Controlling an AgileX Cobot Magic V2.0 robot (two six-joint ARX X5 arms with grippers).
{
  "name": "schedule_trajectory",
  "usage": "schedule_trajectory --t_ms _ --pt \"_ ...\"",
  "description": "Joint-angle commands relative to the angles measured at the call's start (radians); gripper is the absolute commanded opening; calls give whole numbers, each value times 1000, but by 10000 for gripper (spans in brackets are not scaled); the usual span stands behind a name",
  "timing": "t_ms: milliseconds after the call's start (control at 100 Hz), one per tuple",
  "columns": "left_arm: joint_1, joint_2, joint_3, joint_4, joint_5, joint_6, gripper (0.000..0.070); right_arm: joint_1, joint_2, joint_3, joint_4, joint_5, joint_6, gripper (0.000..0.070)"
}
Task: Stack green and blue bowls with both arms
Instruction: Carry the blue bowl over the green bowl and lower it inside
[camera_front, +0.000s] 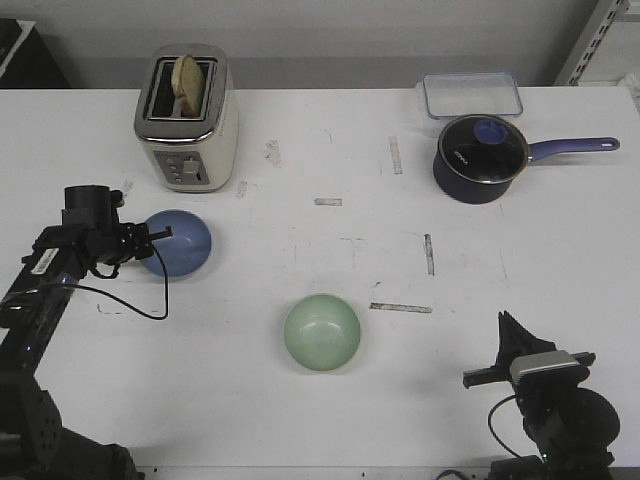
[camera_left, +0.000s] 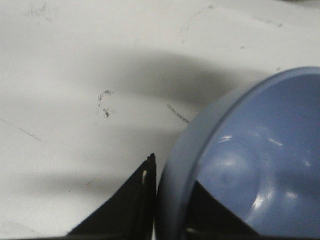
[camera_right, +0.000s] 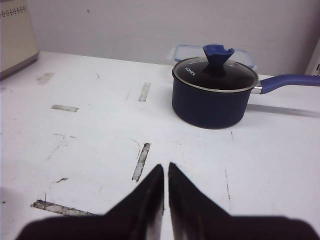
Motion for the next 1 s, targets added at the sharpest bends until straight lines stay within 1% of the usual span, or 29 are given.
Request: schedule_trajectory --t_ms 0,180,270,470,570,650,780,900,990 --pt "-11 -47 49 6 14 1 1 0 4 -2 9 1 10 0" --pt "-60 -188 62 2 134 -1 1 0 4 -2 9 1 11 0" --pt "-114 -248 62 -40 167 -1 1 0 4 -2 9 1 10 0" --pt "-311 -309 62 -197 169 -2 1 0 4 -3 10 1 11 0" --pt "-425 -304 62 -245 168 -9 1 0 4 -3 9 0 11 0" --pt "-510 -293 62 -241 167 -39 1 0 4 -3 9 0 11 0" --pt "-624 -258 62 -188 167 -72 1 0 4 -3 9 0 11 0" --pt "-701 -203 62 -151 167 -72 1 0 4 -3 9 0 11 0" --pt "-735 -150 62 -136 167 -72 1 0 4 -3 9 0 11 0"
